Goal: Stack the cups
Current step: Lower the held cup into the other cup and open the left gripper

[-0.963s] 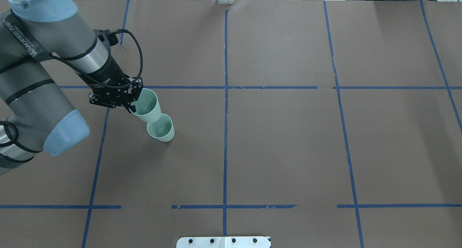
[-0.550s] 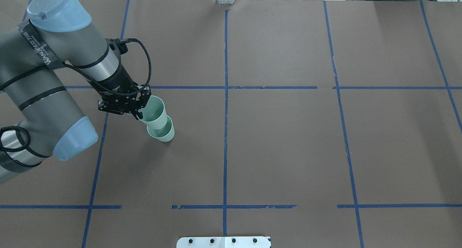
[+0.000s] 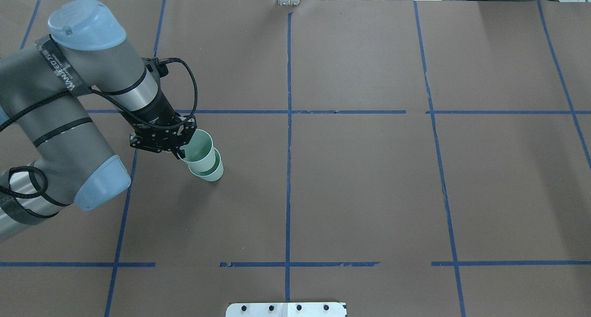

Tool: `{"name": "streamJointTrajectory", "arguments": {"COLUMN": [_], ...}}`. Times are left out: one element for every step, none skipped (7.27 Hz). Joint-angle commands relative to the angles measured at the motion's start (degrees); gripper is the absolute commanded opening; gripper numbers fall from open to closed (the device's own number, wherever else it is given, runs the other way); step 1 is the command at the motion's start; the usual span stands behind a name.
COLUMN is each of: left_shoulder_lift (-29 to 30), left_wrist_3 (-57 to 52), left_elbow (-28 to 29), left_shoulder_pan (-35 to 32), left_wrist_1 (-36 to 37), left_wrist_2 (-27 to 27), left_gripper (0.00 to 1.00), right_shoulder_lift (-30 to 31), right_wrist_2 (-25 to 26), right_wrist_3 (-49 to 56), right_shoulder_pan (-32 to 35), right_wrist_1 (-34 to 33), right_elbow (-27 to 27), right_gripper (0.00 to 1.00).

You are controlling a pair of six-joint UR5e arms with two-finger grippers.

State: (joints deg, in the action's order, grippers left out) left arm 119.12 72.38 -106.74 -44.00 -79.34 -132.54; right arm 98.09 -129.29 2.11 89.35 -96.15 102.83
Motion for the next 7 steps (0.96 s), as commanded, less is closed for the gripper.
{"name": "streamJointTrajectory", "arguments": {"left_shoulder_lift": [0.0, -0.1, -0.2, -0.3, -0.3, -0.3, -0.2], "left_wrist_3": [-0.1, 0.0, -0.3, -0.6, -0.7, -0.6, -0.5], "left_elbow": [0.1, 0.4, 0.8, 1.0, 1.5, 1.8, 2.5], "left_shoulder_pan": [0.1, 0.1, 0.1, 0.1, 0.1, 0.1, 0.1], "left_wrist_1": [-0.8, -2.0, -2.1, -2.1, -2.1, -2.9, -3.4], "left_wrist_2": [0.1, 0.1, 0.1, 0.3, 0.3, 0.3, 0.3], "left_gripper": [0.00, 0.00, 0.00, 0.00, 0.00, 0.00, 0.00], "right_shoulder_lift": [0.0, 0.0, 0.0, 0.0, 0.0, 0.0, 0.0], "right_wrist_2": [0.0, 0.0, 0.0, 0.0, 0.0, 0.0, 0.0], "right_wrist_3": [0.0, 0.0, 0.0, 0.0, 0.0, 0.0, 0.0], "right_shoulder_pan": [0.0, 0.0, -0.1, 0.0, -0.1, 0.0, 0.0], "right_wrist_1": [0.0, 0.0, 0.0, 0.0, 0.0, 0.0, 0.0], "right_elbow": [0.0, 0.0, 0.0, 0.0, 0.0, 0.0, 0.0], "right_gripper": [1.00, 1.00, 1.00, 1.00, 1.00, 1.00, 1.00]}}
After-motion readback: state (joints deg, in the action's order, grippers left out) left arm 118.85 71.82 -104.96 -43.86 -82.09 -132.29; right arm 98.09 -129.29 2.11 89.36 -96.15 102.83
